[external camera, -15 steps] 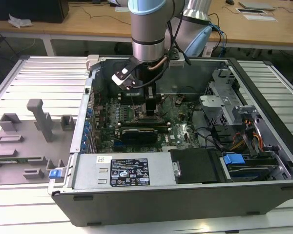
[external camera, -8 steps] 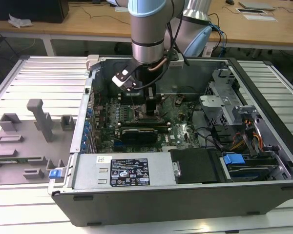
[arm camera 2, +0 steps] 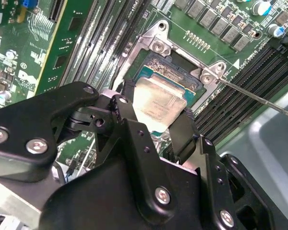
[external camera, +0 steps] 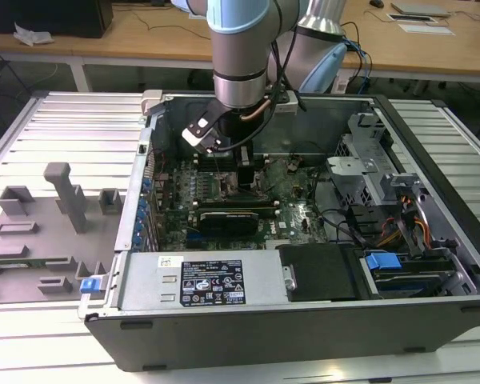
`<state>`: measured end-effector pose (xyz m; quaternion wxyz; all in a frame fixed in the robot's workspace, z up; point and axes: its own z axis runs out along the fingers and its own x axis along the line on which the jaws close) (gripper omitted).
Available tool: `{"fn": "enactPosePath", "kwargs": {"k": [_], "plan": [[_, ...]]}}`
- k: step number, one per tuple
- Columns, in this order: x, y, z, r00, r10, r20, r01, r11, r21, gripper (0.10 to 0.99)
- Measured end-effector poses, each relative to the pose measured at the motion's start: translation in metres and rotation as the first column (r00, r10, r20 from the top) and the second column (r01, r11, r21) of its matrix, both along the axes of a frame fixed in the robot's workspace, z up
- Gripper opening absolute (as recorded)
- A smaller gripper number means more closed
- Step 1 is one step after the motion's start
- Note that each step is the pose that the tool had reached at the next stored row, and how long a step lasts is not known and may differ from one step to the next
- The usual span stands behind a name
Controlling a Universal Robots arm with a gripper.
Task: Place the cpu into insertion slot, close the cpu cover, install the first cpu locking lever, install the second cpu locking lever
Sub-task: 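Place the cpu into insertion slot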
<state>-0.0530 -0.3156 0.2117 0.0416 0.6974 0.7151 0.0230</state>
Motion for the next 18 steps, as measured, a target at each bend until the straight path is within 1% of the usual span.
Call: {"fn": "enactPosePath", "kwargs": {"k": [4, 11, 18], "plan": [[-0.0008, 0.0007, -0.0026, 0.9998, -0.018, 0.0, 0.018, 0.9998, 0.0, 0.537], [-0.002, 0.0042, -0.011, 0.9986, -0.052, 0.0001, 0.052, 0.9986, 0.0, 0.537], [-0.0022, 0.0042, -0.0115, 0.9986, -0.053, 0.0002, 0.053, 0.9986, 0.0, 0.537]]}}
